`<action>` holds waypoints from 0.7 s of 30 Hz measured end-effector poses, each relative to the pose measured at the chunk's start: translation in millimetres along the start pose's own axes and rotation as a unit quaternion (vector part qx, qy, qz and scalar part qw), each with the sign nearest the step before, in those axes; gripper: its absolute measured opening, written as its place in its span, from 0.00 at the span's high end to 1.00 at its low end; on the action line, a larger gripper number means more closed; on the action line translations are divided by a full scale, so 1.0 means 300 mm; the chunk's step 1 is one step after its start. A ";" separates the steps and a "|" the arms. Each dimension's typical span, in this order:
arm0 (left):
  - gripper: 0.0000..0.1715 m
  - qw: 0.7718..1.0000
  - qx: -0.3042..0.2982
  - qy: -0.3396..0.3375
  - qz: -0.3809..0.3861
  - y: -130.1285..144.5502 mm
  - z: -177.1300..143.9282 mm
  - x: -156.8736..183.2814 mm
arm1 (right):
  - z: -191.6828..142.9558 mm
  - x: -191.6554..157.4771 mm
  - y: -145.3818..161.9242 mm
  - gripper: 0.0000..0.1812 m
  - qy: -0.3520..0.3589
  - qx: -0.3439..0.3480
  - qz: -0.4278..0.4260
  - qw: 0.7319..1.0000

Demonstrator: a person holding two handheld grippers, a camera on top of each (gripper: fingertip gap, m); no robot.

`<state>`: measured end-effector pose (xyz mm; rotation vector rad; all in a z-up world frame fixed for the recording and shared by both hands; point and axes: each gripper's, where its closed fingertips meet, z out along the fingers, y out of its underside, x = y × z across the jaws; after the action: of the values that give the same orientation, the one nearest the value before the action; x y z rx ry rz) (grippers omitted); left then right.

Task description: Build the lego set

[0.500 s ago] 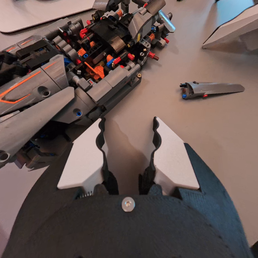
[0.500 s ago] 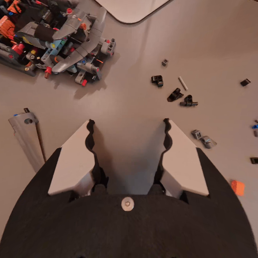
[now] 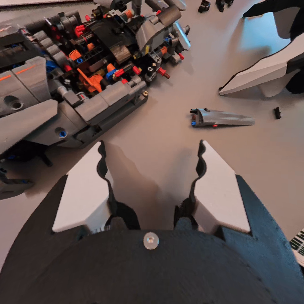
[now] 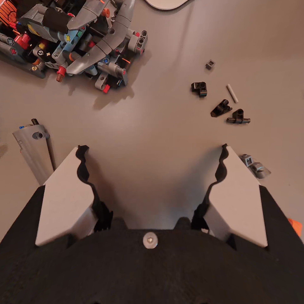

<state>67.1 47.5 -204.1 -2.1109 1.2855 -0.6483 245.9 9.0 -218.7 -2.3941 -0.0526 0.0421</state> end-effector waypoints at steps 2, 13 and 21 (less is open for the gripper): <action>0.35 1.000 0.005 -0.015 0.008 -0.006 0.019 0.008 | 0.000 0.000 0.000 0.14 0.000 0.000 0.000 1.000; 0.09 0.998 -0.022 -0.035 0.051 0.011 0.073 0.071 | 0.006 0.003 -0.005 0.14 0.001 0.000 0.002 1.000; 0.08 0.998 -0.023 -0.041 0.046 0.011 0.075 0.076 | 0.032 -0.004 -0.029 0.13 0.012 0.004 0.013 1.000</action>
<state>89.5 30.8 -219.9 -2.0795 1.3555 -0.4921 243.9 21.7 -219.7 -2.3875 -0.0108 0.0262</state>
